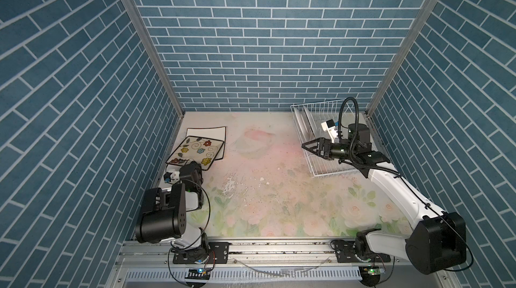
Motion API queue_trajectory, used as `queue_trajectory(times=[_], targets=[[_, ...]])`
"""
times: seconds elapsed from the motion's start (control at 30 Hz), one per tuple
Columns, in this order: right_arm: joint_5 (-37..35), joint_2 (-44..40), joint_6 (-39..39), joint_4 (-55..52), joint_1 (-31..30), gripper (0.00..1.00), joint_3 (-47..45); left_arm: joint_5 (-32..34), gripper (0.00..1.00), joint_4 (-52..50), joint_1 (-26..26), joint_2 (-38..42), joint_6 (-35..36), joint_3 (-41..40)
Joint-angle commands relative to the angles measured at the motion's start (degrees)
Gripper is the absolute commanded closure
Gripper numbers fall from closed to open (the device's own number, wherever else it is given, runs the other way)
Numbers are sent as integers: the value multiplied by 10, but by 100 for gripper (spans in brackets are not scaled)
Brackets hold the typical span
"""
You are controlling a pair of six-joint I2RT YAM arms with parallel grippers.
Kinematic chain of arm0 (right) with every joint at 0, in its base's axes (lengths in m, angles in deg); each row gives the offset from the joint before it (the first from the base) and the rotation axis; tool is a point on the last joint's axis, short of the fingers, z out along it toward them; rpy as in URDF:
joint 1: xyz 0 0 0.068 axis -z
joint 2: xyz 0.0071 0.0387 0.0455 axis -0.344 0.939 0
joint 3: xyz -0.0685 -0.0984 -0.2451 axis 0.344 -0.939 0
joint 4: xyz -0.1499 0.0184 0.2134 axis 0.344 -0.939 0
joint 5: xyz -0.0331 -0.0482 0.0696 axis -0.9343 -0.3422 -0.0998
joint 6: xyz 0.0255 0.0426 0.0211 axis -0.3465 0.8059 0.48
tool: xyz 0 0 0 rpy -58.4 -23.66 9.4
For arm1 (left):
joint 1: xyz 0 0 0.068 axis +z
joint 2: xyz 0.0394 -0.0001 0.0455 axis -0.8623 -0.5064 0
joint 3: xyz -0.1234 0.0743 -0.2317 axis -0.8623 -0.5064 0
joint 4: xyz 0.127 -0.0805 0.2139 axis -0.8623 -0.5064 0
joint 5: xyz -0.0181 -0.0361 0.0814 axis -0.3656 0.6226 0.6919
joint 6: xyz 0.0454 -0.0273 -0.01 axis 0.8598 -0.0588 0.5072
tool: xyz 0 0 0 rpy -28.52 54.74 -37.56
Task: Unload the plates from the dish rack
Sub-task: Place the plate among the plates.
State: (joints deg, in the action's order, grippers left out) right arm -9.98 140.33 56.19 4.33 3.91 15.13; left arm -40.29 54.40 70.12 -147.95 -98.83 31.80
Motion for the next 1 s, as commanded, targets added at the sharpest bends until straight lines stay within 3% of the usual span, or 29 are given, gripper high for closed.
queue_trajectory(times=[0.0, 0.37, 0.47, 0.97], targets=[[-8, 7, -24, 0, 4, 1, -6, 7, 100, 136, 3, 8, -10, 28], [-13, 10, -20, -2, 12, 1, -5, 8, 94, 177, 3, -37, -26, 23], [-12, 5, -18, -10, 13, 2, -3, 4, 88, 185, 2, -50, -34, 24], [-17, -11, -24, -19, 15, 2, -6, -7, 40, 141, 3, -28, -27, 22]])
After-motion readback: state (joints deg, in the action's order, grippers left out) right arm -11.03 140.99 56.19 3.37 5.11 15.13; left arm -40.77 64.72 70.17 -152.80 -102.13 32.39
